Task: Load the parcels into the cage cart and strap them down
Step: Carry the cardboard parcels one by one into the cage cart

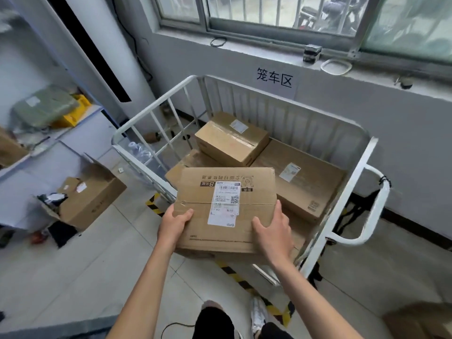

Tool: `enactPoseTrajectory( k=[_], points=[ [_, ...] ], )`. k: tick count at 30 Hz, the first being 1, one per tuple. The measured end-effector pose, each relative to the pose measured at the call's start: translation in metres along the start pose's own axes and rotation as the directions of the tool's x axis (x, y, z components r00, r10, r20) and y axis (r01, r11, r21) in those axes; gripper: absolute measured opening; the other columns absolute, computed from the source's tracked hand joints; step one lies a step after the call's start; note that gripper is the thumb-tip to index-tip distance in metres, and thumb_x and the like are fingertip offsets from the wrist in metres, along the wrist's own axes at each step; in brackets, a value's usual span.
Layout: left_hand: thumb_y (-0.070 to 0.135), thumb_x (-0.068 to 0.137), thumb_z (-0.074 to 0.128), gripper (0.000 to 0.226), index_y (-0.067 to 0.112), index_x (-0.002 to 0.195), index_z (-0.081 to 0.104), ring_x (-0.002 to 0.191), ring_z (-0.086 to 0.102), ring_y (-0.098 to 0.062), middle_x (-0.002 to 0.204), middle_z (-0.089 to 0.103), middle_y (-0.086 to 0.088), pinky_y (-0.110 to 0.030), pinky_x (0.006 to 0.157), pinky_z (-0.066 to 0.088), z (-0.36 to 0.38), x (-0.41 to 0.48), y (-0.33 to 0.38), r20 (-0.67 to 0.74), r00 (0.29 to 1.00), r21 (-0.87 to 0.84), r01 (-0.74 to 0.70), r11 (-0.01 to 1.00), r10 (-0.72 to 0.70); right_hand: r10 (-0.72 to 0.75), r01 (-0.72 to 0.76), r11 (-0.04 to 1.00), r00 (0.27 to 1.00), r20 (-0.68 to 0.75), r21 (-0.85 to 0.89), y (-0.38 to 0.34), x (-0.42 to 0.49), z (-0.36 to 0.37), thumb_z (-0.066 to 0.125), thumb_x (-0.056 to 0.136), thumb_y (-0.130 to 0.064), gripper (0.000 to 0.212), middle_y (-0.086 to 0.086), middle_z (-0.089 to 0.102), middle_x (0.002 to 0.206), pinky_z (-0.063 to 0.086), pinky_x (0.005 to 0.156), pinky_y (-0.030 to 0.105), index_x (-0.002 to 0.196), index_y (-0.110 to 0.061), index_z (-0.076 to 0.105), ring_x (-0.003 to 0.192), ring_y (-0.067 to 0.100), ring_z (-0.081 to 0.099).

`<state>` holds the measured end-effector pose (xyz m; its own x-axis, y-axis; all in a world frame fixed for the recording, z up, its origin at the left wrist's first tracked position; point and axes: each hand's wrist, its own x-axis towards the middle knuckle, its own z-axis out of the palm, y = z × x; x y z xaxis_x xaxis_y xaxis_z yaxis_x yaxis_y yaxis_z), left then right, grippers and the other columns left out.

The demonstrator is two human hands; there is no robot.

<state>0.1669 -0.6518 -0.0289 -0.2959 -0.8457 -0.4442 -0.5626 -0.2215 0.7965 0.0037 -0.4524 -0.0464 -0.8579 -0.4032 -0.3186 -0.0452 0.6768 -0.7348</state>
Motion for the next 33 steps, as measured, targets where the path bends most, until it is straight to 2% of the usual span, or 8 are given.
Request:
enactPoseTrajectory(
  k=[4, 8, 10, 13, 17, 25, 29, 33],
  points=[
    [0.043, 0.084, 0.069, 0.057, 0.028, 0.137, 0.055, 0.118, 0.06, -0.024, 0.124, 0.065, 0.006, -0.048, 0.101, 0.047, 0.014, 0.063, 0.039, 0.102, 0.993, 0.156, -0.08, 0.985, 0.064, 0.122, -0.118, 0.992, 0.989, -0.08, 0.052, -0.015, 0.037, 0.013, 0.055, 0.086, -0.056, 0.086, 0.003, 0.042, 0.149, 0.044, 0.094, 0.047, 0.157, -0.037, 0.01, 0.129, 0.028, 0.048],
    [0.052, 0.08, 0.066, 0.05, 0.034, 0.126, 0.056, 0.11, 0.059, -0.019, 0.115, 0.061, 0.014, -0.04, 0.095, 0.046, 0.053, 0.134, 0.084, 0.245, 0.961, 0.291, -0.203, 0.935, 0.132, 0.258, -0.234, 0.959, 0.954, -0.153, 0.158, -0.018, 0.081, 0.019, 0.055, 0.085, -0.055, 0.082, 0.003, 0.047, 0.141, 0.043, 0.082, 0.039, 0.155, -0.039, 0.015, 0.112, 0.026, 0.055],
    [0.045, 0.081, 0.069, 0.042, 0.034, 0.119, 0.054, 0.113, 0.061, -0.023, 0.117, 0.062, 0.01, -0.045, 0.101, 0.048, 0.08, 0.168, 0.099, 0.348, 0.925, 0.274, -0.254, 0.928, 0.15, 0.318, -0.27, 0.93, 0.931, -0.179, 0.249, -0.015, 0.098, 0.026, 0.058, 0.087, -0.049, 0.08, 0.002, 0.048, 0.142, 0.047, 0.088, 0.041, 0.154, -0.039, 0.017, 0.111, 0.024, 0.054],
    [0.038, 0.083, 0.074, 0.061, 0.023, 0.137, 0.049, 0.121, 0.058, -0.025, 0.13, 0.062, 0.0, -0.047, 0.106, 0.046, 0.115, 0.213, 0.093, 0.463, 0.879, 0.295, -0.275, 0.915, 0.115, 0.437, -0.362, 0.871, 0.88, -0.185, 0.333, -0.003, 0.119, 0.045, 0.063, 0.09, -0.036, 0.082, 0.004, 0.046, 0.149, 0.046, 0.104, 0.044, 0.157, -0.03, 0.018, 0.128, 0.026, 0.051],
    [0.031, 0.086, 0.075, 0.062, 0.018, 0.138, 0.044, 0.114, 0.058, -0.02, 0.131, 0.06, -0.004, -0.035, 0.1, 0.046, 0.148, 0.266, 0.052, 0.594, 0.803, 0.352, -0.204, 0.913, -0.05, 0.553, -0.472, 0.806, 0.815, -0.17, 0.358, 0.022, 0.149, 0.086, 0.07, 0.089, -0.025, 0.081, 0.008, 0.048, 0.15, 0.043, 0.11, 0.052, 0.156, -0.02, 0.025, 0.133, 0.029, 0.049],
    [0.018, 0.091, 0.069, 0.061, 0.008, 0.14, 0.035, 0.119, 0.058, -0.029, 0.132, 0.059, -0.013, -0.038, 0.103, 0.045, 0.2, 0.339, -0.024, 0.571, 0.763, 0.583, -0.117, 0.804, -0.303, 0.716, -0.661, 0.644, 0.698, 0.003, 0.385, 0.091, 0.192, 0.164, 0.078, 0.084, -0.017, 0.091, 0.009, 0.049, 0.147, 0.044, 0.109, 0.049, 0.157, -0.016, 0.023, 0.131, 0.029, 0.05],
    [0.019, 0.093, 0.068, 0.062, 0.008, 0.138, 0.028, 0.106, 0.057, -0.024, 0.12, 0.058, -0.007, -0.031, 0.09, 0.042, 0.23, 0.376, -0.066, 0.543, 0.755, 0.641, -0.09, 0.762, -0.367, 0.737, -0.689, 0.608, 0.674, 0.039, 0.394, 0.132, 0.227, 0.193, 0.08, 0.081, -0.014, 0.091, 0.005, 0.056, 0.137, 0.05, 0.095, 0.038, 0.153, -0.02, 0.025, 0.112, 0.019, 0.055],
    [0.024, 0.093, 0.067, 0.062, 0.012, 0.134, 0.023, 0.111, 0.059, -0.026, 0.126, 0.058, -0.01, -0.042, 0.1, 0.046, 0.266, 0.396, -0.106, 0.535, 0.732, 0.659, -0.051, 0.751, -0.42, 0.727, -0.676, 0.61, 0.685, 0.047, 0.414, 0.178, 0.256, 0.207, 0.074, 0.084, -0.008, 0.083, 0.002, 0.056, 0.137, 0.046, 0.093, 0.032, 0.151, -0.021, 0.026, 0.11, 0.015, 0.054]
  ],
)
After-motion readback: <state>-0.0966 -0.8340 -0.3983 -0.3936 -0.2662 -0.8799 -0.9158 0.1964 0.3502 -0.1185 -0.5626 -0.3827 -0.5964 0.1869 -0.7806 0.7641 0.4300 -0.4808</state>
